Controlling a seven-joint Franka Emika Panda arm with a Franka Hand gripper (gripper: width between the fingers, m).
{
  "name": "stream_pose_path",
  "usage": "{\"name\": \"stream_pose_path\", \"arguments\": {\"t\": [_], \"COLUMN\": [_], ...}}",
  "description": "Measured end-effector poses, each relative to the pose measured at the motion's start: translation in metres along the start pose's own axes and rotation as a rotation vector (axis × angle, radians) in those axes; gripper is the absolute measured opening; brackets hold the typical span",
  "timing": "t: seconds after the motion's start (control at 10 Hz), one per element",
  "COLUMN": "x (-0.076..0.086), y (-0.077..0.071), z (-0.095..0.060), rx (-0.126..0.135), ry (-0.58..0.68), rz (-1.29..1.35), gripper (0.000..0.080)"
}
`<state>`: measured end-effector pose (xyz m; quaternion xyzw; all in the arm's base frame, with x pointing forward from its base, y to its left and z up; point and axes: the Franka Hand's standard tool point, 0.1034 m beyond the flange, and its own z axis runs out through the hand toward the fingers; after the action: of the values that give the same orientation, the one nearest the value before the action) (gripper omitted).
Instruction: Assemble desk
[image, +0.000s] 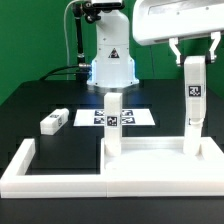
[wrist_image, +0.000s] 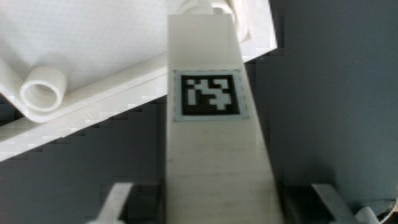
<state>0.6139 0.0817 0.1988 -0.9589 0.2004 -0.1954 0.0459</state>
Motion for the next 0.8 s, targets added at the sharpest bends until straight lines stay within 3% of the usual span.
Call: {"name": "stream_pose_path", "arguments": {"t": [0.2,0.8], "x": [-0.001,-0.002], "y": [-0.013,-0.017], "z": [0.014,0.019], "rx": [-0.028,-0.023], "ry": [0.013,0.010], "rz": [-0.112,-0.123], "gripper": [0.0294,0.0294]}}
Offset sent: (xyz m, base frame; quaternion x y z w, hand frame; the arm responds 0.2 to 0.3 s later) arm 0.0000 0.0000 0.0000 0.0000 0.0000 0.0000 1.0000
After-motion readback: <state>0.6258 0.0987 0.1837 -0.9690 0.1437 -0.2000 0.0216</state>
